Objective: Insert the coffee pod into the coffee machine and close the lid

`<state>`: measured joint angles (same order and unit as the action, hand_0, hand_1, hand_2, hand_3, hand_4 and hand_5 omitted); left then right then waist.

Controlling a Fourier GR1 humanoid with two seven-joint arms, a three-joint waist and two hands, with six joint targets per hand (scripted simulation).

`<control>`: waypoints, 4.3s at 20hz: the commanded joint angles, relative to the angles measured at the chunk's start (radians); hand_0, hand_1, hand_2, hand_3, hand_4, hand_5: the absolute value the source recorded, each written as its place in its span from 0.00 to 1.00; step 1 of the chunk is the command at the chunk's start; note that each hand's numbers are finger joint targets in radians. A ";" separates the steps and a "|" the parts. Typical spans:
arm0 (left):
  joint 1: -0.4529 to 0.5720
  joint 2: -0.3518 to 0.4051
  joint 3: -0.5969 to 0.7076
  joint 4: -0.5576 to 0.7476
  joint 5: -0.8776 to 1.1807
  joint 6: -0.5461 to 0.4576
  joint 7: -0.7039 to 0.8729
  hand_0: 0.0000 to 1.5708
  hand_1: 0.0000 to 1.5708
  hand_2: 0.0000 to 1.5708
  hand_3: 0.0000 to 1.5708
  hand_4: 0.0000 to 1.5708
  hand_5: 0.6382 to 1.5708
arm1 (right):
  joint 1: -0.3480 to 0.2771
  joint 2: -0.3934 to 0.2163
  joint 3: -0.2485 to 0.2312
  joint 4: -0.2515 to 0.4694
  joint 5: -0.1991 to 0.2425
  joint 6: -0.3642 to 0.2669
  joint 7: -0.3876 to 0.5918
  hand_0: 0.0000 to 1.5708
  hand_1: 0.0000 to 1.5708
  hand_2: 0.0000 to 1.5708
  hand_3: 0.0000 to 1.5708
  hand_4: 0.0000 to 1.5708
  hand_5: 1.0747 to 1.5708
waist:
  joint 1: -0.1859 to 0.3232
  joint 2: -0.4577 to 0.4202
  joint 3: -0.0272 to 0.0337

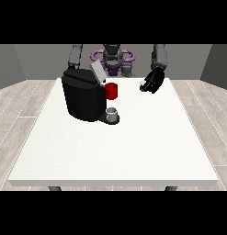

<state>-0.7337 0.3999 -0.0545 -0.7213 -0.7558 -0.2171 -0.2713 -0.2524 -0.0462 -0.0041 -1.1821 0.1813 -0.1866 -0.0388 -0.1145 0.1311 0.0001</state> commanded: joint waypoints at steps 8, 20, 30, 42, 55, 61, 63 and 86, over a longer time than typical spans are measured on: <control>-0.120 -0.049 0.001 -0.062 -0.004 -0.153 0.100 0.85 0.85 0.87 0.86 0.36 1.00 | -0.015 -0.008 0.008 0.028 0.015 0.019 0.047 0.00 0.00 0.00 0.00 0.00 1.00 | -0.025 -0.092 -0.0001; -0.327 -0.015 0.153 -0.011 0.063 -0.174 0.195 0.76 0.76 0.79 0.80 0.31 1.00 | -0.108 0.036 0.043 -0.069 0.001 0.041 0.045 0.00 0.00 0.00 0.00 0.00 1.00 | -0.135 0.011 -0.0003; -0.445 0.064 0.192 0.044 0.062 -0.221 0.220 0.78 0.78 0.82 0.78 0.30 1.00 | -0.113 -0.018 0.036 -0.145 0.002 0.045 0.055 0.00 0.00 0.00 0.00 0.00 1.00 | -0.210 0.069 -0.0001; -0.507 0.016 0.171 0.055 0.032 -0.179 0.222 0.76 0.76 0.80 0.78 0.30 1.00 | -0.241 -0.036 -0.045 -0.120 -0.025 0.013 0.087 0.00 0.00 0.00 0.00 0.09 1.00 | -0.191 0.177 0.0000; -0.518 0.042 0.170 0.081 0.009 -0.157 0.164 0.74 0.74 0.78 0.76 0.27 1.00 | -0.238 -0.030 -0.038 -0.134 -0.005 -0.010 0.085 0.00 0.00 0.00 0.00 0.00 1.00 | -0.199 0.205 -0.0003; -0.534 0.014 0.161 0.064 0.009 -0.169 0.178 0.78 0.78 0.80 0.77 0.24 1.00 | -0.209 -0.026 -0.063 -0.067 -0.014 -0.020 0.021 0.00 0.00 0.00 0.00 0.00 1.00 | -0.161 0.193 0.0003; -0.522 0.055 0.183 0.093 0.018 -0.187 0.156 0.77 0.77 0.79 0.77 0.23 1.00 | -0.191 -0.030 -0.039 -0.110 -0.015 0.007 0.080 0.00 0.00 0.00 0.00 0.00 1.00 | -0.182 0.155 -0.0002; -0.545 0.117 0.165 0.117 -0.077 -0.042 0.059 0.71 0.71 0.71 0.62 0.00 1.00 | -0.229 -0.011 -0.025 -0.155 0.000 -0.021 0.060 0.00 0.00 0.00 0.00 0.00 1.00 | -0.220 0.252 -0.0004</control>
<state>-1.2684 0.4948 0.0822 -0.6302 -0.8368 -0.2992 -0.1889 -0.4677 -0.0818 -0.0585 -1.2978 0.1658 -0.1923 -0.0001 -0.3121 0.3569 0.0012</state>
